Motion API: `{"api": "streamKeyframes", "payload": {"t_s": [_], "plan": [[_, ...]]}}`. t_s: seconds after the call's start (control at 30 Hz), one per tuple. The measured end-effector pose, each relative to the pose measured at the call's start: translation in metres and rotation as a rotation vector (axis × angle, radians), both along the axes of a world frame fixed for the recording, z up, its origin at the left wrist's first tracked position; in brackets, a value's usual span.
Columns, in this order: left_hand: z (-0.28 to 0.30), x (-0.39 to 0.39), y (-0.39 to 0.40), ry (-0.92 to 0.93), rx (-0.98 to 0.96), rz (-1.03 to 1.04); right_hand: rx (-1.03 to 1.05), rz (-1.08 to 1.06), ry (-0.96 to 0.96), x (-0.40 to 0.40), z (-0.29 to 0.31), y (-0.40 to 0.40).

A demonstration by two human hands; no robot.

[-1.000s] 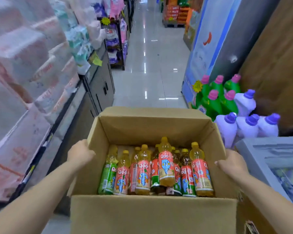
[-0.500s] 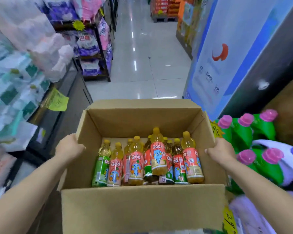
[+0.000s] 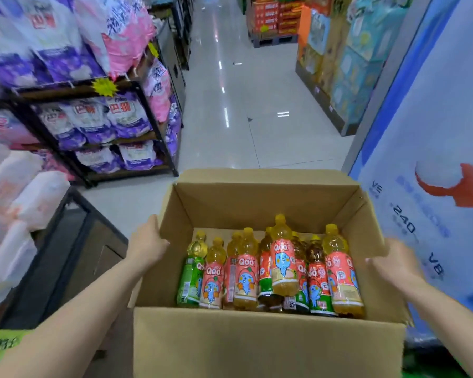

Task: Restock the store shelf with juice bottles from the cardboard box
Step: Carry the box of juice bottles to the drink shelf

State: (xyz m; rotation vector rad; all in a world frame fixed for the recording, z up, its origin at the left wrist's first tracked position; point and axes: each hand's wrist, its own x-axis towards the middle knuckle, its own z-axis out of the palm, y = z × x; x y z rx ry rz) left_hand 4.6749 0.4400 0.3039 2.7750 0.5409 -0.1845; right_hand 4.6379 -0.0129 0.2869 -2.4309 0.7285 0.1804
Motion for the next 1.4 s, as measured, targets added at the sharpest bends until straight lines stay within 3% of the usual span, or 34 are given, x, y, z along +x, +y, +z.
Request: {"api": "streamKeyframes", "payload": {"t_s": [0.3, 0.7, 1.07, 1.4], "plan": [[-0.002, 0.315, -0.009, -0.031, -0.077, -0.025, -0.056, 0.018, -0.008, 0.307, 0.017, -0.009], [0.015, 0.774, -0.057, -0.093, -0.027, -0.319, 0.017, -0.278, -0.049, 0.642, 0.007, -0.033], [0.019, 1.107, -0.252, -0.081, -0.096, -0.559, 0.018, -0.533, -0.124, 0.860, 0.002, -0.169], [0.030, 1.308, -0.561, -0.049, -0.129, -0.969, -0.032, -0.916, -0.125, 0.947, 0.024, -0.345]]}}
